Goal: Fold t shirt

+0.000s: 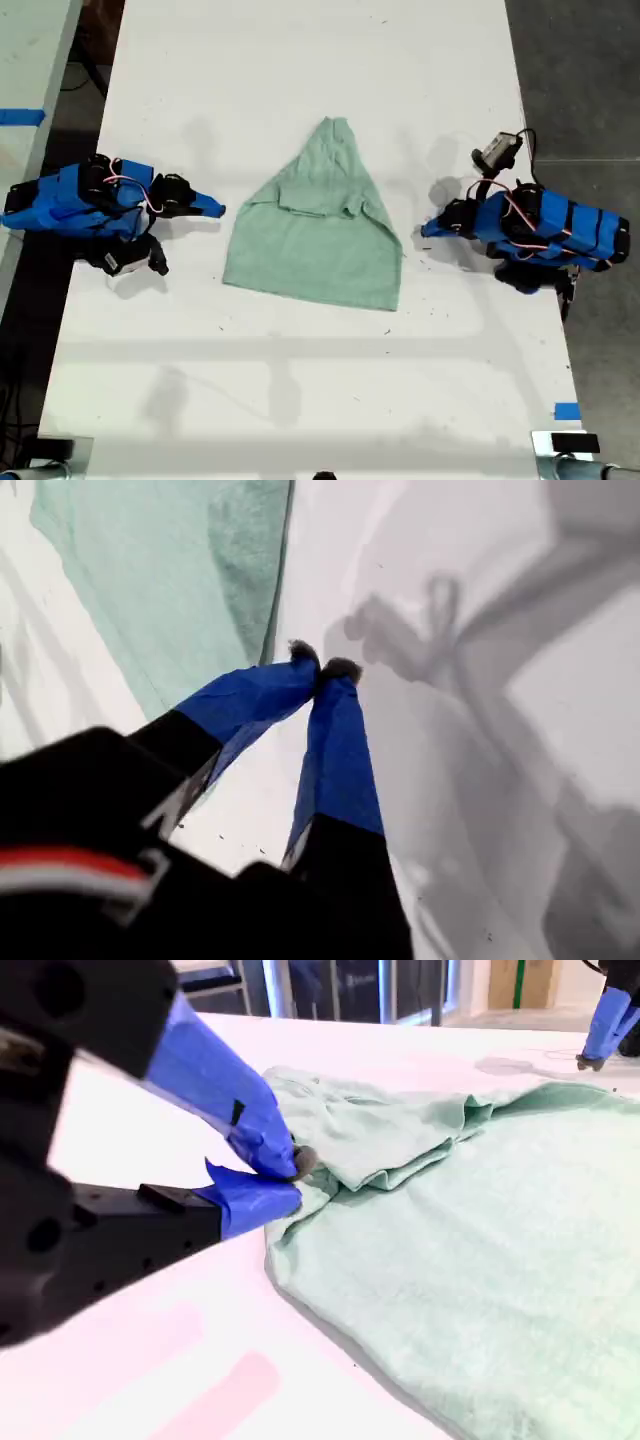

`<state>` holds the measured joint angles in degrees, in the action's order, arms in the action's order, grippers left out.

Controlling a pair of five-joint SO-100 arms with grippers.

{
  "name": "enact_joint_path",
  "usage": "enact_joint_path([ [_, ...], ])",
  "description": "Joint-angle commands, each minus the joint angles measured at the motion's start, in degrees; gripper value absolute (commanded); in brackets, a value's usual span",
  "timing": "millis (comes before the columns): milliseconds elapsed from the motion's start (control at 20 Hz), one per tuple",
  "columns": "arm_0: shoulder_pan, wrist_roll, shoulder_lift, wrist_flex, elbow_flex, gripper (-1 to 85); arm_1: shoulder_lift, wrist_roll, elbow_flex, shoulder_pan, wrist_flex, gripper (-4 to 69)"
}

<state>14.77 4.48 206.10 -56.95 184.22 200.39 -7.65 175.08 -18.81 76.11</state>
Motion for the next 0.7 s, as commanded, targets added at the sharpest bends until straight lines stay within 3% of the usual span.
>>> enact_joint_path([
  [0, -0.7, -0.62, 0.44, 0.53, 0.44, -0.1, 0.79, 2.11, 3.08, 0.35, -0.26, 1.9],
  [650, -0.44, -0.7, 0.44, 0.35, 0.35, -0.1, 0.79, 3.69, 3.08, 1.67, -0.18, 1.8],
])
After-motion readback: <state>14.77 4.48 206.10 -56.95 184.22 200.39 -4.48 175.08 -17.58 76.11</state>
